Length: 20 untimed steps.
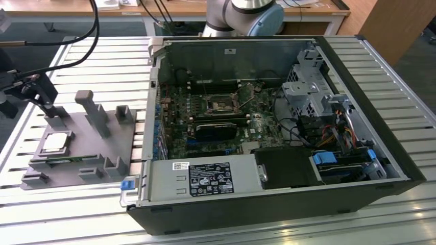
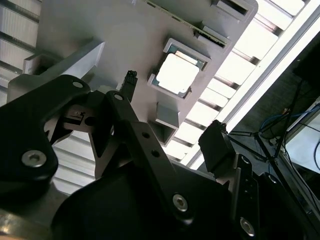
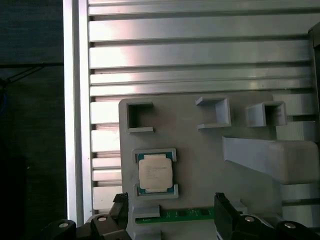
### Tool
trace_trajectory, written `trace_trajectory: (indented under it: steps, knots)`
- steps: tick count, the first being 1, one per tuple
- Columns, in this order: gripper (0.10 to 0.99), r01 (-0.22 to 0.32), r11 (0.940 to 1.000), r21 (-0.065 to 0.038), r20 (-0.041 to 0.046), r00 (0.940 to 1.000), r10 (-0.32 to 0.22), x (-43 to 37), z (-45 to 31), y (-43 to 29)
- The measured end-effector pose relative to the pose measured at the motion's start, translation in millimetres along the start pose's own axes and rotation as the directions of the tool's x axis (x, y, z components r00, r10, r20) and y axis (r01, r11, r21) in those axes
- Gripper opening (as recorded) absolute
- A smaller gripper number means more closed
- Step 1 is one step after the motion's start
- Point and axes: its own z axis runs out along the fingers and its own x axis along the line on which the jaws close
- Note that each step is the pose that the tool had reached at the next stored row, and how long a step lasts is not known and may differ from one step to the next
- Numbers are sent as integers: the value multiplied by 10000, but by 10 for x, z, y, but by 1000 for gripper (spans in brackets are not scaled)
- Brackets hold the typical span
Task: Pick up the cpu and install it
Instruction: 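Pick up the cpu and move it towards the insertion slot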
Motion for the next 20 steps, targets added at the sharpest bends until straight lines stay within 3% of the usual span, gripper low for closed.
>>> trace_trajectory:
  steps: [20]
  knots:
    - [776, 2, 10000, 2, -6, 10000, -2, 0, 119, -8]
